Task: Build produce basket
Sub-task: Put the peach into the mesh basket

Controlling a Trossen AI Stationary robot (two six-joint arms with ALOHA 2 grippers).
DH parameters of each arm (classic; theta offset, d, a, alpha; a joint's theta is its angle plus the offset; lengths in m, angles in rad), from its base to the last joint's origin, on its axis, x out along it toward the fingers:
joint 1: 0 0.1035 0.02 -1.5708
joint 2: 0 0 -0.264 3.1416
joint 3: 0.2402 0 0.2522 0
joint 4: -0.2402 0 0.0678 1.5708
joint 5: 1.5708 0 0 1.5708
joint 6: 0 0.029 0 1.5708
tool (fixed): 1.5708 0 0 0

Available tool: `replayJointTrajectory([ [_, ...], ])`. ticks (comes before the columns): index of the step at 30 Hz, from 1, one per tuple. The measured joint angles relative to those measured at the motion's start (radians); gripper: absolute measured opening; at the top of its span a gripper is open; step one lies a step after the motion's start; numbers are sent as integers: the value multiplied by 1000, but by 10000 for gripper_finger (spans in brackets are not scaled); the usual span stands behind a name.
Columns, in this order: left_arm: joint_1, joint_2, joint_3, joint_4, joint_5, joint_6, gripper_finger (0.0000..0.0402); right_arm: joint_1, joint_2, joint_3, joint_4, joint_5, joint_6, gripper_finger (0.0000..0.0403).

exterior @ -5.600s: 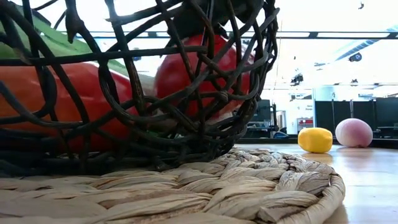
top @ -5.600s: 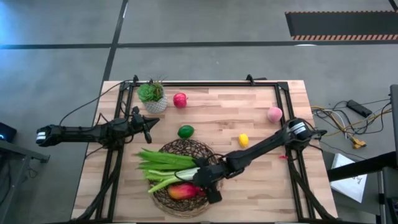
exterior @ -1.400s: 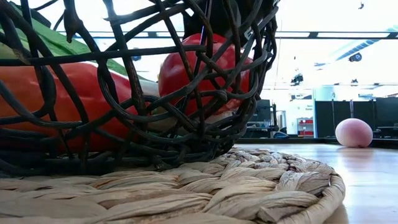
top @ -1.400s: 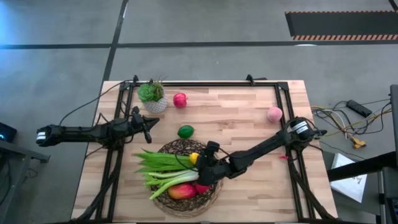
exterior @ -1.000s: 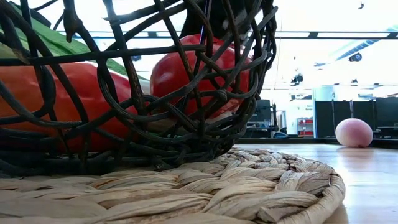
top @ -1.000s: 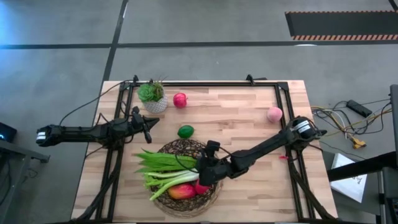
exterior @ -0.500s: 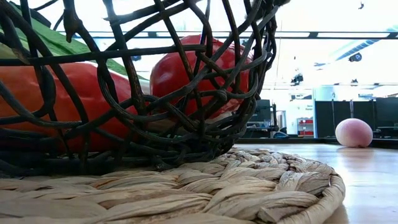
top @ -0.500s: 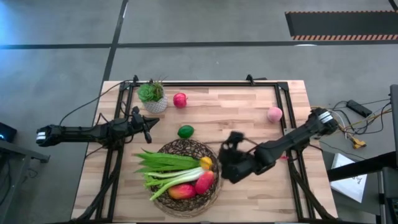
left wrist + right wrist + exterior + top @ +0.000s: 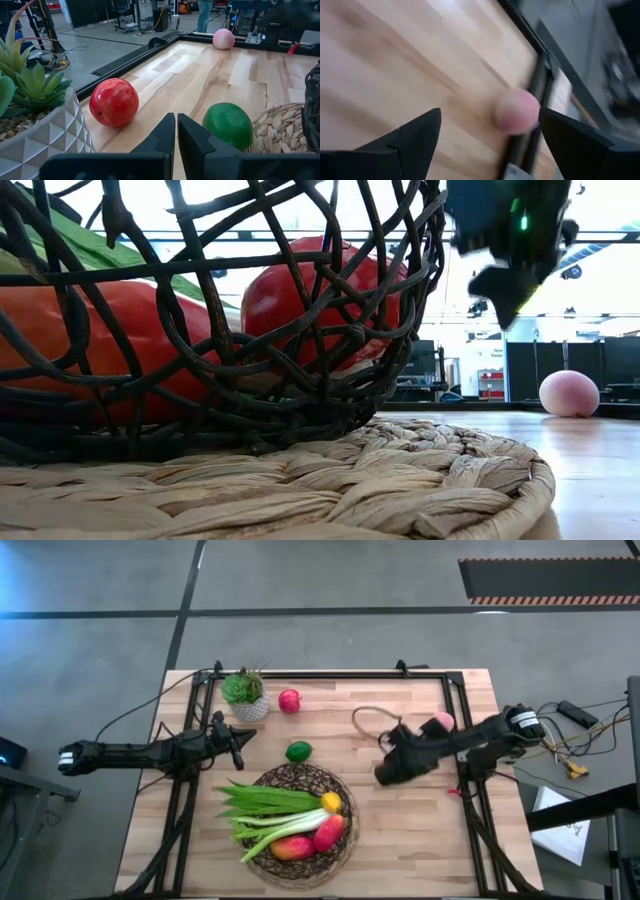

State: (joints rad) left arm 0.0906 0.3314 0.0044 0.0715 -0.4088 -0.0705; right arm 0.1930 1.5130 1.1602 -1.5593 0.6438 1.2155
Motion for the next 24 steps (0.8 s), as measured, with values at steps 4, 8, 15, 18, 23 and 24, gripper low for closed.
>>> replayJointTrajectory([
  [4, 0, 1, 0, 0, 0, 0, 4, -177, -32, -124, 1, -67, -82, 327],
  [8, 0, 2, 0, 0, 0, 0, 4, -341, -74, -202, 6, -103, -206, 327],
  [15, 0, 2, 0, 0, 0, 0, 4, -494, -139, -231, 128, -140, -401, 327],
  [18, 0, 2, 0, 0, 0, 0, 4, -542, -163, -235, 214, -168, -477, 327],
  [23, 0, 1, 0, 0, 0, 0, 4, -661, -178, -255, 277, -210, -521, 327],
  [24, 0, 1, 0, 0, 0, 0, 4, -685, -178, -263, 285, -216, -523, 327],
])
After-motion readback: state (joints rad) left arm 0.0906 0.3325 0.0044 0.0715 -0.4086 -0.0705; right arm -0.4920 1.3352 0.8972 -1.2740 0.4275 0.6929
